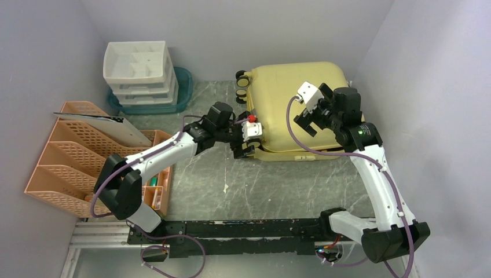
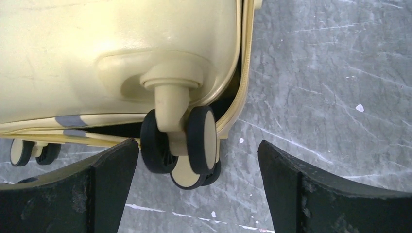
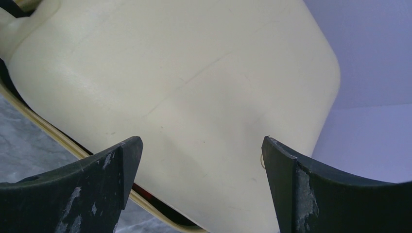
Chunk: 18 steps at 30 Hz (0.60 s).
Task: Open, take out, and arrange the luggage
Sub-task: Open the luggage at the center of the board.
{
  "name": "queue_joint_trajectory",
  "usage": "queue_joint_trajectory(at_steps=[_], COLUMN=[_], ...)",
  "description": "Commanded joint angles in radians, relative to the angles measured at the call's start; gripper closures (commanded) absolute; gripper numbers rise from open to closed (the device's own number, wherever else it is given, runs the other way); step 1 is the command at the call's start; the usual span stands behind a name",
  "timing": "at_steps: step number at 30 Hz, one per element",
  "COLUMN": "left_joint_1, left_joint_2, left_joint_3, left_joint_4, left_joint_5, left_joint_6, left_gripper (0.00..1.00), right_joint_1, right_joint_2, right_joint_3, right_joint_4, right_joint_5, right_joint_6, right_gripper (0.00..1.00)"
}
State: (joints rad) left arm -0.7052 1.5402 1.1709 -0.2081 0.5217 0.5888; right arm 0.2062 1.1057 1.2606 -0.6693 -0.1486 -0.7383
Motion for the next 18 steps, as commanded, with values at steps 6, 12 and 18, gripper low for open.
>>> queue_joint_trajectory(at_steps=[6, 12, 18], left_joint_1=[-0.048, -0.053, -0.055], left_joint_2=[0.106, 0.141, 0.147], left_joint_3=[0.070, 0.094, 0.141], left_joint_4=[0.014, 0.035, 0.039], left_joint_5=[-0.114, -0.138, -0.131], left_joint_6=[0.005, -0.014, -0.062], left_gripper=[0.02, 0.15, 0.62], right_joint_1=[0.001, 0.000, 0.003], right_joint_2=[-0.043, -0.076, -0.109], right_joint_3=[0.011, 0.015, -0.032], right_joint_4=[0.007, -0.073, -0.152], right_joint_5=[-0.126, -0.268, -0.329], right_joint_6=[0.028, -0.035, -0.155], right_gripper=[0.00, 0.00, 0.00])
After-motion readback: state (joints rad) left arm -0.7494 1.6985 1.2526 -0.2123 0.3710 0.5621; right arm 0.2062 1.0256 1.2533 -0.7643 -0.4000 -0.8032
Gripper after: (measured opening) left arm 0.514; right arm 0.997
